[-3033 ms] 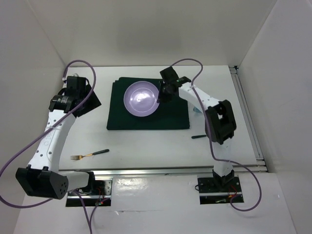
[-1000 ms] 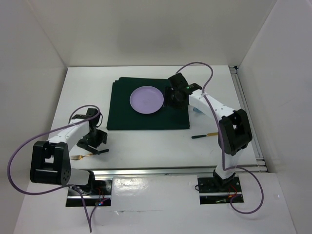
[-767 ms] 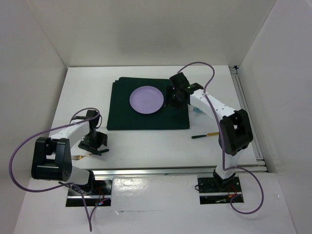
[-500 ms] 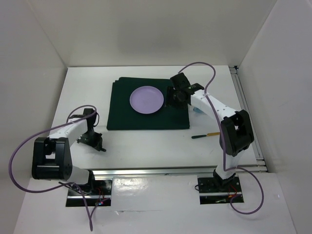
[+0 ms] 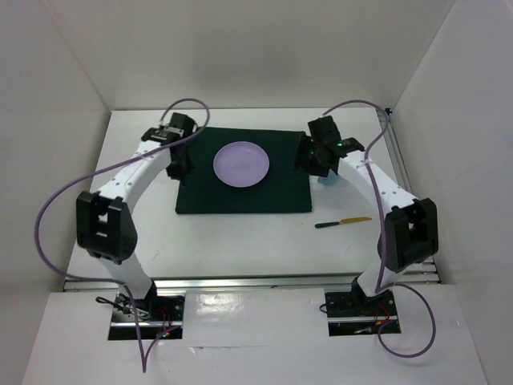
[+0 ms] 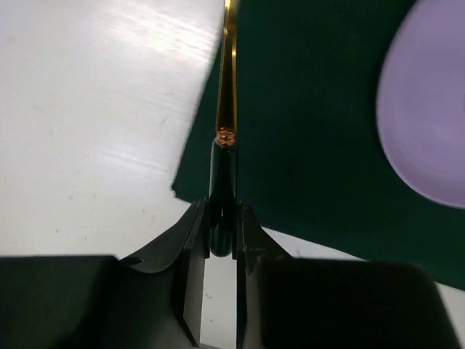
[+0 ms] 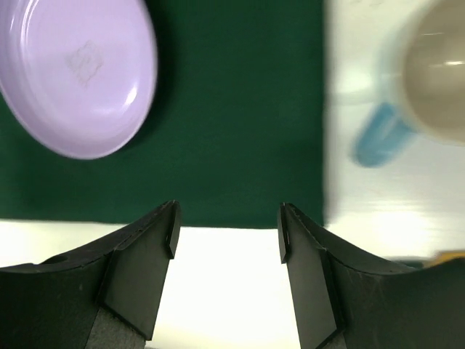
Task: Set the dinner table for one person
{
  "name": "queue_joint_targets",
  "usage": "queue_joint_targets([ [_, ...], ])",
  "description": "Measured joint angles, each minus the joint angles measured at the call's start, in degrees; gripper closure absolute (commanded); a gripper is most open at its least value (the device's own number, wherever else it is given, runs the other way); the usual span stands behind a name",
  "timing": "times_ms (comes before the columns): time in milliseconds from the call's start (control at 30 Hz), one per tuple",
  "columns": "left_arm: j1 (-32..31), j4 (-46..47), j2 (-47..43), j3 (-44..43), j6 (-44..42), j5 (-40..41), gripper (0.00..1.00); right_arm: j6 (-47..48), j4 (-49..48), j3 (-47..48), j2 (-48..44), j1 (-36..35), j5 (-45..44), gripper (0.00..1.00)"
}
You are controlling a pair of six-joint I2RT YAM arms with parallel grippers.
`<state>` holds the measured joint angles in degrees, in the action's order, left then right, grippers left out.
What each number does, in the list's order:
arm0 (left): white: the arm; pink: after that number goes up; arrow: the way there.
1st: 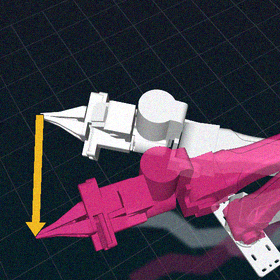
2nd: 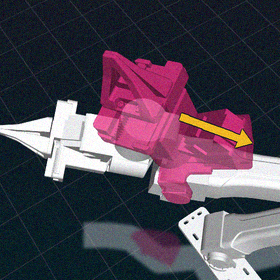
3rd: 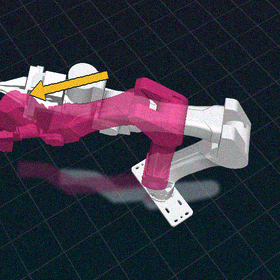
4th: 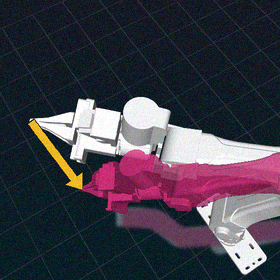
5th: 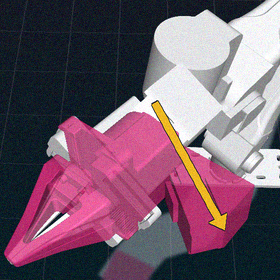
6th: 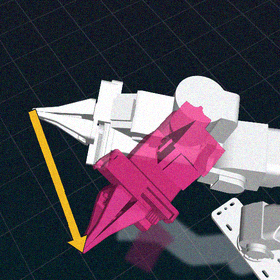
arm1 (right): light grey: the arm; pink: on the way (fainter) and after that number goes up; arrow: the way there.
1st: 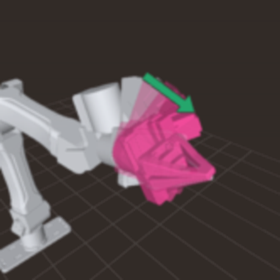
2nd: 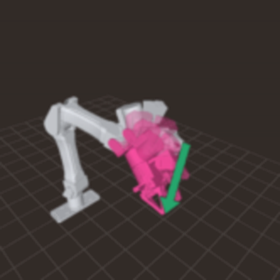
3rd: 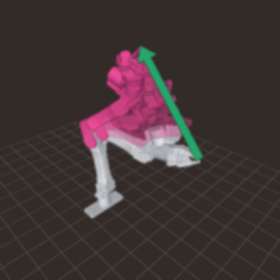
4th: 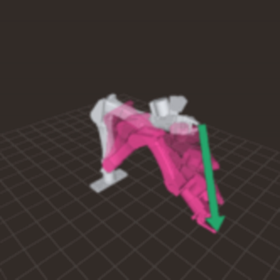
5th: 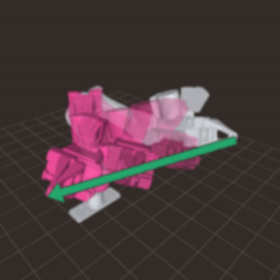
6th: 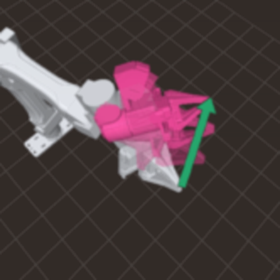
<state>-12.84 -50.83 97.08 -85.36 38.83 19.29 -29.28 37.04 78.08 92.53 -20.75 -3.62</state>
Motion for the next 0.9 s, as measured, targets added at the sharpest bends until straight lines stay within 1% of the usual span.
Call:
queue_joint_targets([
  [33, -1.5, -0.4, 2.2, -2.1, -1.7, -0.1, 1.00, -0.2, 0.0, -0.5, -0.9, 1.3, 0.0, 0.29],
  [133, -4.7, -2.4, 10.1, -9.3, -6.0, -1.0, 1.00, -0.7, 0.6, -2.1, -4.8, 6.3, -0.1, 0.26],
  [200, -5.1, -4.1, 15.5, -14.1, -7.7, -1.3, 1.00, -0.9, 1.1, -2.7, -7.6, 10.3, -0.2, 0.25],
  [333, -4.6, -6.0, 24.6, -21.0, -10.4, -1.1, 1.00, -0.9, 1.6, -2.7, -11.0, 18.8, -0.2, 0.18],
  [433, -4.3, -7.0, 28.2, -22.1, -12.3, -1.6, 1.00, -0.9, 1.6, -2.7, -11.4, 23.6, -0.3, 0.15],
  [500, -4.2, -7.9, 29.5, -22.1, -13.6, -2.1, 1.00, -0.9, 1.7, -2.4, -10.3, 25.5, -0.3, 0.15],
  [567, -4.1, -8.4, 30.4, -22.1, -14.5, -2.9, 1.00, -0.9, 1.9, -1.2, -8.0, 26.9, 0.0, 0.12],
  [700, -4.1, -8.4, 30.7, -22.0, -15.0, -4.2, 1.00, -0.7, 1.7, 1.8, -0.8, 28.8, 1.7, 0.10],
  [733, -4.1, -8.3, 30.7, -22.0, -15.0, -4.4, 0.97, -0.6, 1.6, 2.5, 1.3, 29.1, 2.3, 0.10],
  [767, -4.1, -8.3, 30.8, -22.1, -15.0, -4.6, 0.92, -0.4, 1.6, 3.0, 2.9, 29.3, 2.9, 0.10],
  [800, -4.1, -8.4, 31.1, -22.4, -15.0, -4.7, 0.75, -0.3, 1.6, 3.6, 4.8, 29.5, 3.7, 0.10],
  [833, -4.1, -8.4, 31.5, -22.8, -15.0, -4.8, 0.67, -0.1, 1.6, 4.2, 6.4, 29.7, 4.6, 0.10],
  [867, -4.1, -8.3, 32.0, -23.1, -15.0, -4.8, 0.62, 0.1, 1.6, 4.8, 7.8, 29.7, 5.2, 0.10],
  [900, -4.1, -8.3, 32.3, -23.1, -15.0, -4.8, 0.50, 0.3, 1.6, 5.3, 8.9, 29.6, 5.9, 0.10],
])
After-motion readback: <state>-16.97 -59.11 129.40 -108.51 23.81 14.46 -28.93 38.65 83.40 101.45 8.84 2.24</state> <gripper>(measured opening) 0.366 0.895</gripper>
